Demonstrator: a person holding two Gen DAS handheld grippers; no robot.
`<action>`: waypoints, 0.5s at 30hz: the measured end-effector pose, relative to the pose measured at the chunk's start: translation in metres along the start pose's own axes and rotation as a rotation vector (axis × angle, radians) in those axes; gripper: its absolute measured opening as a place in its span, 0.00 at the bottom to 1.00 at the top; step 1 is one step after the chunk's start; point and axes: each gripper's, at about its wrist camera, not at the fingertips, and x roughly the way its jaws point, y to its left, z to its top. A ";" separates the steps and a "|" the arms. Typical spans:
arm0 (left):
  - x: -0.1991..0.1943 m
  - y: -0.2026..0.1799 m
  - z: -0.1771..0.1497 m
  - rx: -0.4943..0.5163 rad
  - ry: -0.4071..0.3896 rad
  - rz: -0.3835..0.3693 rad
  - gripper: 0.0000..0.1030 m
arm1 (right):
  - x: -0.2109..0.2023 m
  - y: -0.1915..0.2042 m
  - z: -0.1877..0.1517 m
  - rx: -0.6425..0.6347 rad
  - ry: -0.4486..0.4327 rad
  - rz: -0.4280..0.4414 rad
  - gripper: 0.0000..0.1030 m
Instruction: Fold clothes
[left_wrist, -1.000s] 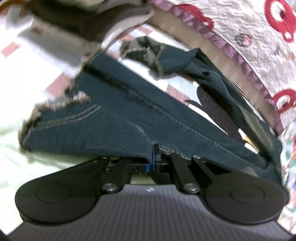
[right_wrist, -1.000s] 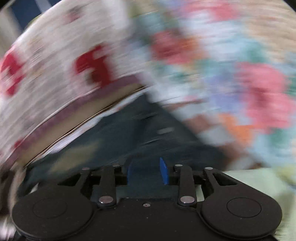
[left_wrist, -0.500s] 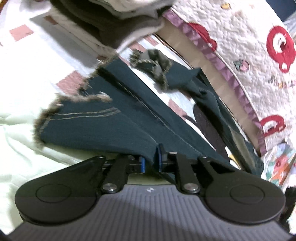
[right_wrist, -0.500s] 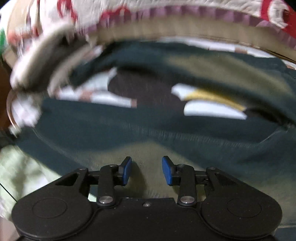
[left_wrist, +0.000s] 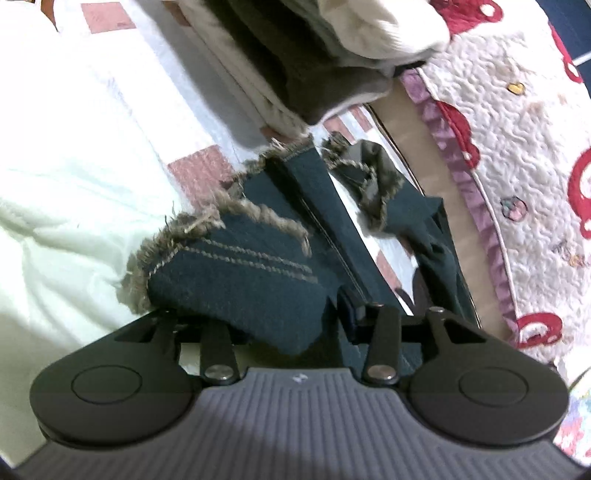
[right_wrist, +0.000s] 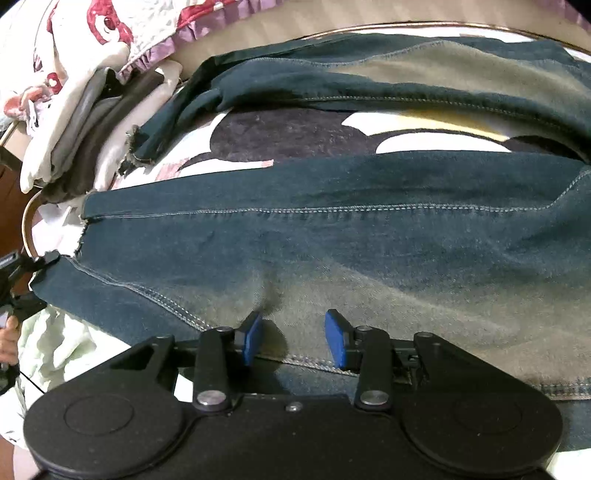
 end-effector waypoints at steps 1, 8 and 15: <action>0.001 -0.005 0.003 0.034 -0.009 0.013 0.19 | 0.000 0.001 0.000 -0.006 -0.004 0.001 0.42; -0.053 -0.034 -0.001 0.183 -0.121 0.035 0.04 | -0.017 0.009 -0.004 -0.001 0.008 0.204 0.45; -0.054 0.010 -0.012 0.111 -0.125 0.237 0.09 | -0.014 0.025 -0.012 -0.121 0.057 0.207 0.46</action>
